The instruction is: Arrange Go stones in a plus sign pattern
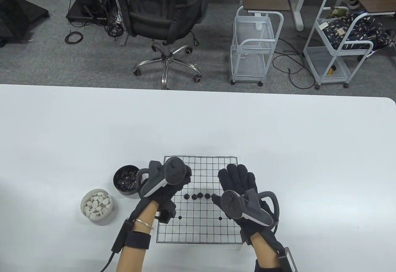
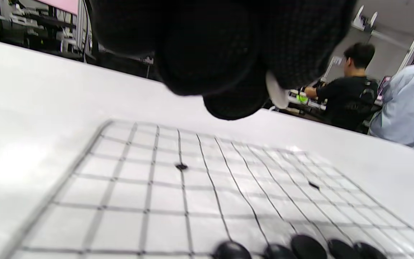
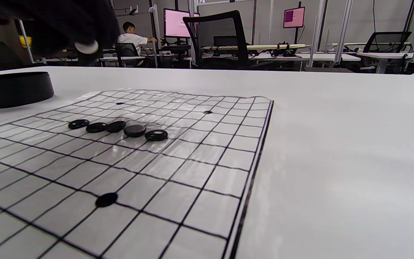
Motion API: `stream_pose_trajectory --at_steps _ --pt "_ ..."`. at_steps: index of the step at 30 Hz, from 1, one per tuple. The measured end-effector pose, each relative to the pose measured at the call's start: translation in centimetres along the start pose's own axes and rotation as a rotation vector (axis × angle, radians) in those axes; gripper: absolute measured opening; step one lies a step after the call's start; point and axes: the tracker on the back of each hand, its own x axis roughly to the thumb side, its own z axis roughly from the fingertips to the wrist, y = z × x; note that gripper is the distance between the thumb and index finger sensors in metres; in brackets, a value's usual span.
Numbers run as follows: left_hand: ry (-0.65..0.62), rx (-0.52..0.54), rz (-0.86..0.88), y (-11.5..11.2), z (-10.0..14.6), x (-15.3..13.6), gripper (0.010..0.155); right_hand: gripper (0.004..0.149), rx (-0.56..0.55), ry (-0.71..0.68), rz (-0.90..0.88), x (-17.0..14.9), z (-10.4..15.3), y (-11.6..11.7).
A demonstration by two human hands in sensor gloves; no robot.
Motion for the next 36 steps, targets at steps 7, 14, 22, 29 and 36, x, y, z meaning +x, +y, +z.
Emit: stream_pose_trajectory --at_steps 7,14,22,29,36 --pt "0.044 -0.15 -0.078 -3.1 -2.5 2.6 0.037 0.079 -0.003 0.001 -0.009 -0.2 0.0 0.0" --pt "0.07 -0.198 -0.159 -4.3 -3.1 3.3 0.037 0.079 -0.008 0.001 -0.02 -0.3 0.1 0.0" --pt "0.078 -0.201 -0.228 -4.5 -2.8 3.7 0.037 0.079 -0.015 -0.001 -0.021 -0.4 0.2 0.0" --pt "0.079 -0.207 -0.252 -4.3 -2.5 3.8 0.036 0.079 -0.012 0.005 -0.023 -0.5 0.2 0.0" --pt "0.079 -0.218 -0.256 -4.3 -2.6 3.7 0.036 0.079 -0.01 0.008 -0.023 -0.5 0.3 -0.1"
